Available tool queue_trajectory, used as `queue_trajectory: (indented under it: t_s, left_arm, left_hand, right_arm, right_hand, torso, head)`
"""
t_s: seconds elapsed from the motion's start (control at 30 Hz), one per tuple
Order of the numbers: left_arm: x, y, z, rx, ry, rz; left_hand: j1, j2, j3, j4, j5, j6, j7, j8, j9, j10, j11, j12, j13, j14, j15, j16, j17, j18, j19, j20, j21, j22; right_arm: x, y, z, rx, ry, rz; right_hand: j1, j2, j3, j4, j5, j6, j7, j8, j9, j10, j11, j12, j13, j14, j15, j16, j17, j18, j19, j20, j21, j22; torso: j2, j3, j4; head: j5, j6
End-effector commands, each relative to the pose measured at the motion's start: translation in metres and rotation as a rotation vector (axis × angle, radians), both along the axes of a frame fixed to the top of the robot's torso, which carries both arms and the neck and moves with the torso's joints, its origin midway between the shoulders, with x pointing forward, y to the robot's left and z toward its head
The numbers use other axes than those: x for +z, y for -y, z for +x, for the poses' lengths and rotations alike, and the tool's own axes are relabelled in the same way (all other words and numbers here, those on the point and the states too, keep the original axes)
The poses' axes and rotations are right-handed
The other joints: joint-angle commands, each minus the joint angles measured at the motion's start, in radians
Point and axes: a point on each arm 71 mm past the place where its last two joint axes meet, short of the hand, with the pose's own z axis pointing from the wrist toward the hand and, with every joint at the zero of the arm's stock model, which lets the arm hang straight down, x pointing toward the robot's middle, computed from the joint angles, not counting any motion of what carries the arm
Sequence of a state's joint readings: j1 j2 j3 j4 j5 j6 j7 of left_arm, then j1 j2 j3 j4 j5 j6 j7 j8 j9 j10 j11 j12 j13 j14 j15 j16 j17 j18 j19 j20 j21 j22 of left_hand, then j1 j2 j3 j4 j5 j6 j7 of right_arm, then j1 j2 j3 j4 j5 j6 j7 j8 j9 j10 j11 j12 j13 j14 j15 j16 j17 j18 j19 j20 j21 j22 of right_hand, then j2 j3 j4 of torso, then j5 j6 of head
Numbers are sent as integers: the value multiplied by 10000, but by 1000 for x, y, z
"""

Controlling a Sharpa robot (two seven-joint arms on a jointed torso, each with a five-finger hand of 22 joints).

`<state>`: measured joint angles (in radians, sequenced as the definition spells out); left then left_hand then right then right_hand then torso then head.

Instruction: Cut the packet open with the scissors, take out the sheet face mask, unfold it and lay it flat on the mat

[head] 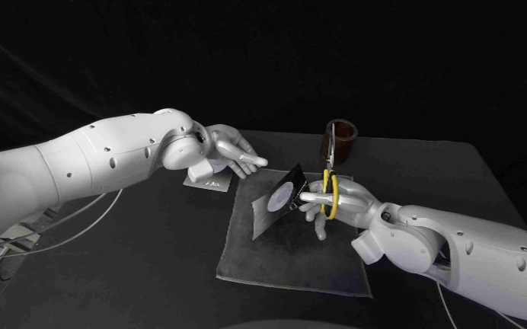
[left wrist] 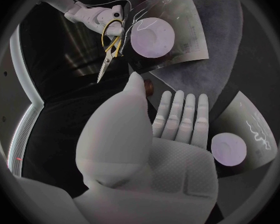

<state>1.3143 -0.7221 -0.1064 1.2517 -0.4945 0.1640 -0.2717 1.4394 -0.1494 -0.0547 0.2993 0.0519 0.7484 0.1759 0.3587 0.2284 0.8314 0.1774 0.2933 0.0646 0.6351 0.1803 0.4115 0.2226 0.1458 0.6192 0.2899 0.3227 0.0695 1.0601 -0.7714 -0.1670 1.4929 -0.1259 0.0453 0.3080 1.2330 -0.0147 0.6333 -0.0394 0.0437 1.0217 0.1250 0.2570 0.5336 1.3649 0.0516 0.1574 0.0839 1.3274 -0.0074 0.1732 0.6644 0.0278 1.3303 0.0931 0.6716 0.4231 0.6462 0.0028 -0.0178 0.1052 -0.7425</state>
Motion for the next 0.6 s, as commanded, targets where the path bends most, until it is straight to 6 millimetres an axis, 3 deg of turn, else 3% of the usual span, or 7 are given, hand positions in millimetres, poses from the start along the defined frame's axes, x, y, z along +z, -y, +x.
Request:
queue_trajectory:
  t_s: [0.03, 0.17, 0.23, 0.3, 0.43, 0.53, 0.6]
  left_arm:
    - [2, 10, 4, 211, 217, -2274]
    - [-9, 13, 8, 576, -170, -3291]
    - [-13, 15, 10, 711, -330, -3655]
    - [-17, 18, 12, 800, -520, -3971]
    - [-23, 26, 12, 781, -865, -4329]
    - [-27, 33, 11, 631, -1221, -4578]
    - [-31, 38, 10, 476, -1525, -4753]
  left_hand:
    - [-113, -14, -4, -8, -26, -63, 56, 15, -21, -109, 67, -77, -13, 116, 46, -110, -67, -105, 95, 4, -97, -23]
    - [-923, -32, -344, 8, -22, -169, 83, 48, -76, -101, 62, -188, -4, 292, 139, -413, -258, -95, 186, 7, -335, -43]
    - [-1168, -172, -488, 19, -17, -232, 74, 44, -97, -131, 48, -241, -10, 314, 139, -509, -312, -106, 205, 9, -408, -44]
    - [-1444, -81, -467, 16, -17, -295, 69, 47, -117, -165, 10, -302, -11, 306, 95, -628, -375, -144, 191, 13, -505, -48]
    - [-1927, 298, -250, 10, -20, -482, 77, 36, -165, -257, -36, -451, -12, 297, 282, -876, -497, -165, 48, 9, -754, -66]
    - [-2446, 733, -94, -4, -40, -645, 171, 33, -199, -288, -11, -543, -7, 394, 278, -1013, -569, -192, -365, 8, -1079, -106]
    - [-2925, 1099, -42, -14, -43, -710, 256, 79, -205, -264, 79, -589, -1, 607, 188, -1051, -597, -125, -232, 3, -1141, -91]
  right_arm:
    - [4, -5, -3, 473, 200, 249]
    - [10, -8, -4, 687, 303, 317]
    - [13, -10, -4, 756, 354, 347]
    - [16, -11, -4, 814, 403, 377]
    - [22, -13, -4, 908, 487, 435]
    - [26, -15, -5, 995, 551, 487]
    - [29, -17, -5, 1065, 598, 523]
  right_hand:
    - [3, 104, 430, -359, 49, 47, -11, 51, 0, 77, -3, 33, 9, 42, 2, 62, 13, 1548, -23, -104, -38, -7]
    - [3, 104, 430, -359, 49, 47, -11, 51, 0, 77, -3, 33, 9, 42, 2, 62, 13, 1548, -23, -104, -38, -7]
    - [-1, 103, 445, -373, 49, 45, -13, 57, 7, 79, -5, 30, 10, 42, 0, 63, 17, 1548, -21, -106, -40, -9]
    - [-1, 103, 445, -373, 49, 45, -13, 57, 7, 79, -5, 30, 10, 42, 0, 63, 17, 1548, -21, -106, -40, -9]
    - [-1, 103, 445, -373, 49, 45, -13, 57, 7, 79, -5, 30, 10, 42, 0, 63, 17, 1548, -21, -106, -40, -9]
    - [-1, 103, 445, -373, 49, 45, -13, 57, 7, 79, -5, 30, 10, 42, 0, 63, 17, 1548, -21, -106, -40, -9]
    - [-1, 103, 445, -373, 49, 45, -13, 57, 7, 79, -5, 30, 10, 42, 0, 63, 17, 1548, -21, -106, -40, -9]
  torso:
    - [-5, -15, -11]
    - [-1, -15, 0]
    - [-2, -15, 10]
    - [-3, -15, 12]
    - [-3, -18, 3]
    - [-9, -18, -9]
    - [-12, -16, -21]
  head:
    - [-21, 35]
    - [-40, 67]
    - [-40, 76]
    - [-42, 76]
    - [-58, 79]
    - [-66, 92]
    - [-64, 117]
